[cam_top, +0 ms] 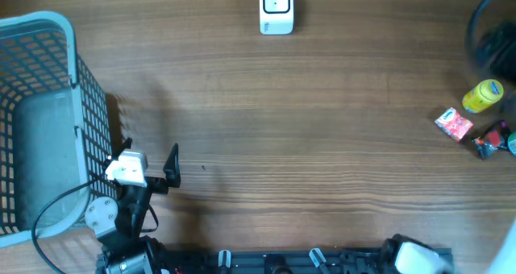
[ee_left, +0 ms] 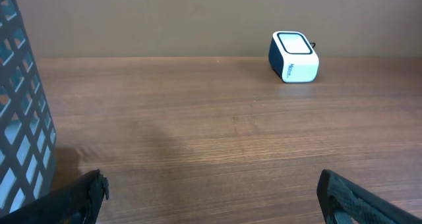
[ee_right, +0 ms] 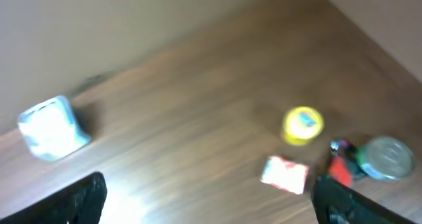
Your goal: Scan the item barcode
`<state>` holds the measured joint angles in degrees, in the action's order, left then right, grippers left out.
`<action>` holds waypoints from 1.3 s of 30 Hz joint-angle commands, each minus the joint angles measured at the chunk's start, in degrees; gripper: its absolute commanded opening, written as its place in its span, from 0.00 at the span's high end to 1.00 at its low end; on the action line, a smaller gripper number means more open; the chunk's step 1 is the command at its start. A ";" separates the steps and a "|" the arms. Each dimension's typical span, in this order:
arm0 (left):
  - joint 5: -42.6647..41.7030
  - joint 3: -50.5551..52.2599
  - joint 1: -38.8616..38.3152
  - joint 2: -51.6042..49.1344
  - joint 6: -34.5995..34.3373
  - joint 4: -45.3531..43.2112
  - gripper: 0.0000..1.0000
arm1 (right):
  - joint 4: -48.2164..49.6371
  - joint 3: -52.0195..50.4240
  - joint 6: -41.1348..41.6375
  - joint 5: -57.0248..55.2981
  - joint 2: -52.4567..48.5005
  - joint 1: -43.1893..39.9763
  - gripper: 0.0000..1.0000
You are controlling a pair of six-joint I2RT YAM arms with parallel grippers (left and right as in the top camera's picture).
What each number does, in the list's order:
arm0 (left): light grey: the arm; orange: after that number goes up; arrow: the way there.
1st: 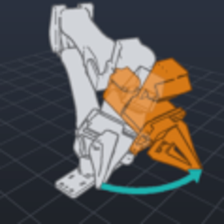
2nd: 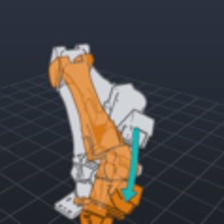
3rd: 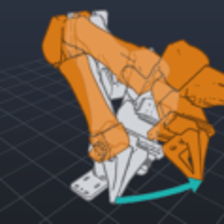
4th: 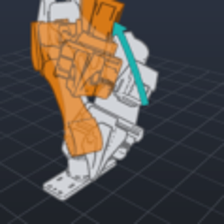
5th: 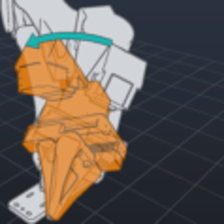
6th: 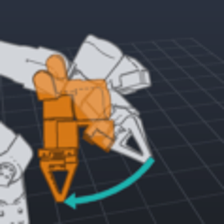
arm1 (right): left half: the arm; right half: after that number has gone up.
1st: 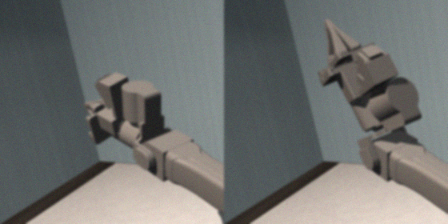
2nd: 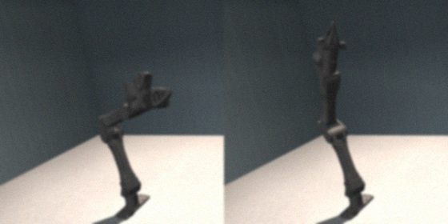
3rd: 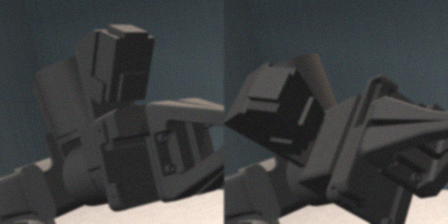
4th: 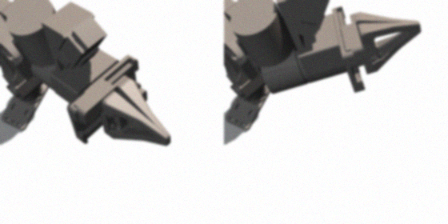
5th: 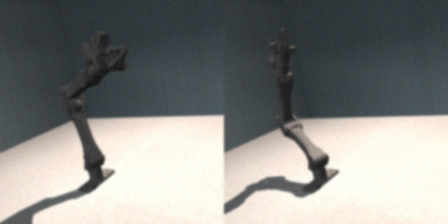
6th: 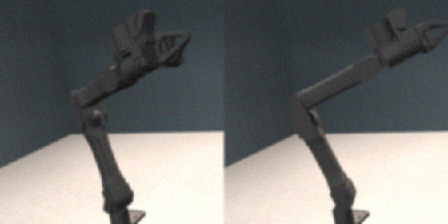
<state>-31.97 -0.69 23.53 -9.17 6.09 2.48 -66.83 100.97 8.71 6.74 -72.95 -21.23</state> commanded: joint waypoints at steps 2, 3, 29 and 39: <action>0.31 0.35 -0.07 0.15 -0.57 -0.09 0.00 | -7.80 0.28 -1.86 6.27 18.12 3.30 0.00; 0.31 0.35 -0.07 0.15 -0.57 -0.09 0.00 | -10.14 0.28 -2.25 5.33 22.34 3.28 0.00; 0.31 0.35 -0.07 0.15 -0.57 -0.09 0.00 | 68.02 -69.24 -10.64 17.31 71.01 11.91 0.00; 0.31 0.35 -0.07 0.15 -0.57 -0.09 0.00 | 78.97 -94.90 -2.45 7.43 72.78 15.08 0.00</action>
<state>-31.55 -0.69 23.53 -9.17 6.09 2.57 9.32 11.92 2.33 17.98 -0.99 -6.55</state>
